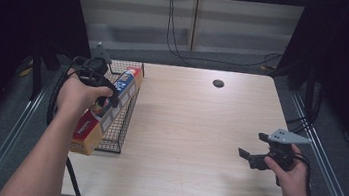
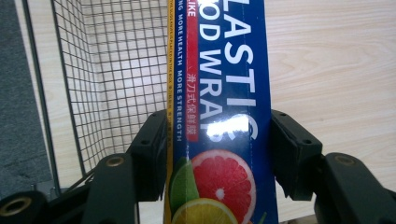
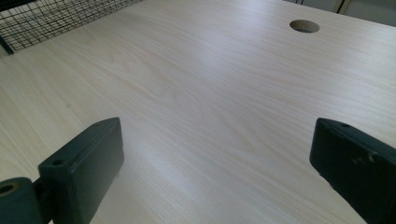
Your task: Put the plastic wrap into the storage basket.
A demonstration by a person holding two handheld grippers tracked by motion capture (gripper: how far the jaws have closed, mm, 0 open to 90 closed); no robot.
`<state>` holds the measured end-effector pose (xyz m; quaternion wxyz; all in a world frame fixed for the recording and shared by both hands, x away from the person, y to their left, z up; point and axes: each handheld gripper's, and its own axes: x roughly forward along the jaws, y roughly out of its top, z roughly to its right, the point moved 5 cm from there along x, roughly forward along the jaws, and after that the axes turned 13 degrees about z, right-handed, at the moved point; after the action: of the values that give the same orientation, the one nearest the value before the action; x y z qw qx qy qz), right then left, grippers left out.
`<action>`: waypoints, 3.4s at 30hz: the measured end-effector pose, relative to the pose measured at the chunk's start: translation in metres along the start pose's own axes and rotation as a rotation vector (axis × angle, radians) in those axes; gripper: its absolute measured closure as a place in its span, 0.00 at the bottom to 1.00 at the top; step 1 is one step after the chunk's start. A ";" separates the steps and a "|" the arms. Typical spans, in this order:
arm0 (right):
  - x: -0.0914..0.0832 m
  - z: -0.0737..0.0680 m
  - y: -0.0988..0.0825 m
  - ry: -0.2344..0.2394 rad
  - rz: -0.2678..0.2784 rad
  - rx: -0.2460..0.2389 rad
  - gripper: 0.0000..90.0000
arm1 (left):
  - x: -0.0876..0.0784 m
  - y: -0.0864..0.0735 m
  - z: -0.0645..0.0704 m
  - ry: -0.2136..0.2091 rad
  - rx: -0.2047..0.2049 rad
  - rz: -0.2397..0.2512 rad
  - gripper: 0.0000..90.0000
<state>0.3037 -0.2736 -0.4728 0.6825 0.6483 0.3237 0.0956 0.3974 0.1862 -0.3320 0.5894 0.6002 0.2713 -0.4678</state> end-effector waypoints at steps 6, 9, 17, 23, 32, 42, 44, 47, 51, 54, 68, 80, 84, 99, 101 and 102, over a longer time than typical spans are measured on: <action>-0.001 0.000 0.000 0.000 -0.001 0.000 0.03 | 0.000 -0.002 -0.006 0.009 -0.016 0.001 0.50; -0.001 0.000 0.000 -0.002 -0.001 -0.001 0.03 | 0.001 -0.003 -0.010 0.013 -0.020 0.007 0.50; 0.000 0.000 0.000 0.003 -0.003 -0.004 0.03 | 0.005 -0.006 -0.017 0.029 -0.037 0.004 0.49; 0.000 0.000 0.000 0.001 -0.003 -0.005 0.03 | 0.007 -0.007 -0.022 0.034 -0.048 0.005 0.49; 0.000 0.000 -0.001 0.001 -0.004 -0.003 0.03 | 0.010 -0.008 -0.027 0.040 -0.056 0.002 0.49; 0.001 -0.001 -0.001 0.004 -0.003 -0.003 0.03 | 0.016 -0.010 -0.032 0.046 -0.053 -0.009 0.49; 0.001 -0.001 -0.001 0.007 -0.002 -0.007 0.03 | 0.018 -0.010 -0.032 0.048 -0.057 -0.005 0.49; 0.000 0.000 -0.001 0.001 -0.005 -0.008 0.03 | 0.020 -0.010 -0.033 0.049 -0.054 -0.007 0.49; 0.000 0.000 -0.001 -0.001 -0.006 -0.005 0.03 | 0.025 -0.010 -0.035 0.051 -0.051 -0.013 0.49; 0.000 0.000 -0.002 0.002 -0.009 -0.003 0.03 | 0.028 -0.011 -0.034 0.051 -0.065 -0.012 0.49; 0.001 -0.001 -0.003 0.007 -0.016 -0.015 0.03 | 0.042 -0.012 -0.037 0.053 -0.060 -0.021 0.49; 0.002 -0.002 -0.003 0.010 -0.018 -0.014 0.03 | 0.056 -0.016 -0.041 0.077 -0.086 -0.020 0.49; 0.002 -0.002 -0.003 0.013 -0.019 -0.015 0.03 | 0.061 -0.017 -0.041 0.081 -0.095 -0.027 0.49; 0.002 -0.002 -0.003 0.010 -0.016 -0.017 0.03 | 0.073 -0.019 -0.042 0.101 -0.122 -0.031 0.49; 0.002 -0.002 -0.003 0.014 -0.016 -0.015 0.03 | 0.075 -0.019 -0.042 0.101 -0.127 -0.025 0.49; 0.001 -0.002 -0.003 0.013 -0.018 -0.015 0.03 | 0.075 -0.019 -0.041 0.099 -0.130 -0.026 0.49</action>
<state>0.3031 -0.2718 -0.4759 0.6862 0.6396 0.3330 0.0959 0.4217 0.2119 -0.4126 0.6070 0.5793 0.3377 -0.4265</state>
